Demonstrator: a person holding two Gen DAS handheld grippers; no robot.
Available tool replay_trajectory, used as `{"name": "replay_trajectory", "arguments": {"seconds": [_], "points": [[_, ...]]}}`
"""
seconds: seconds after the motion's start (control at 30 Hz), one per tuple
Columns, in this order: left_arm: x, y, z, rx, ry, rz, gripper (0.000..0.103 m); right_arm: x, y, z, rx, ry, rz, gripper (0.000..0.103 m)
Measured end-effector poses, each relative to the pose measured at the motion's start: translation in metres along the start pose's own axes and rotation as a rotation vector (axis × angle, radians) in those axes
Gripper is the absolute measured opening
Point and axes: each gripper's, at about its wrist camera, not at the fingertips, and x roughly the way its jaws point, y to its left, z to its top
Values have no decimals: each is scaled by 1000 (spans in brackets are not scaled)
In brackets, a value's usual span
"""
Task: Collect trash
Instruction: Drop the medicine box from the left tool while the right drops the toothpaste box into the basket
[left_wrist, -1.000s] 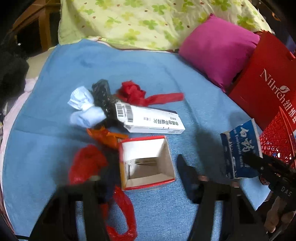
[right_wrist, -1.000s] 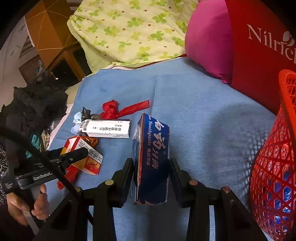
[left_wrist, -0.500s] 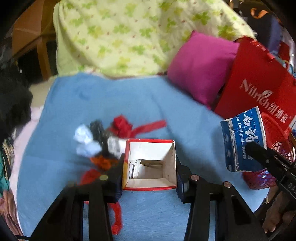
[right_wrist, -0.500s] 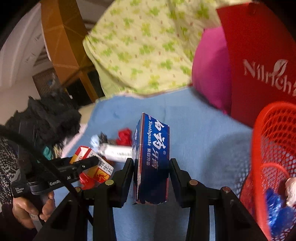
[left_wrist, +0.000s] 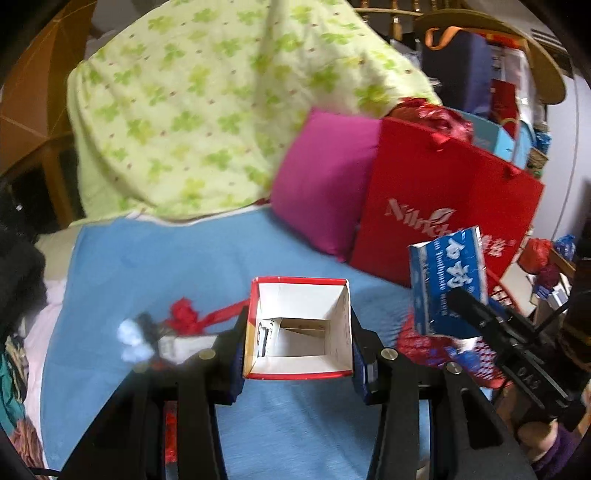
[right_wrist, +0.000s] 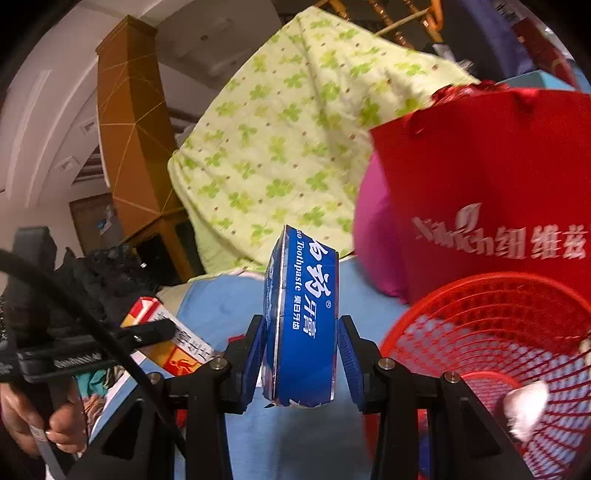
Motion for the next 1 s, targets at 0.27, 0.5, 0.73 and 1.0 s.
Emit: {"name": "replay_trajectory", "arguments": {"seconds": [0.27, 0.5, 0.73, 1.0], "points": [[6, -54, 17, 59, -18, -83, 47, -27, -37, 10, 35, -63, -59, 43], [18, -95, 23, 94, -12, -159, 47, -48, -70, 17, 100, -106, -112, 44], [33, -130, 22, 106, 6, -255, 48, -67, -114, 23, 194, -140, -190, 45], [54, -150, 9, 112, 38, -268, 68, -69, -154, 19, 364, -99, -240, 74]]}}
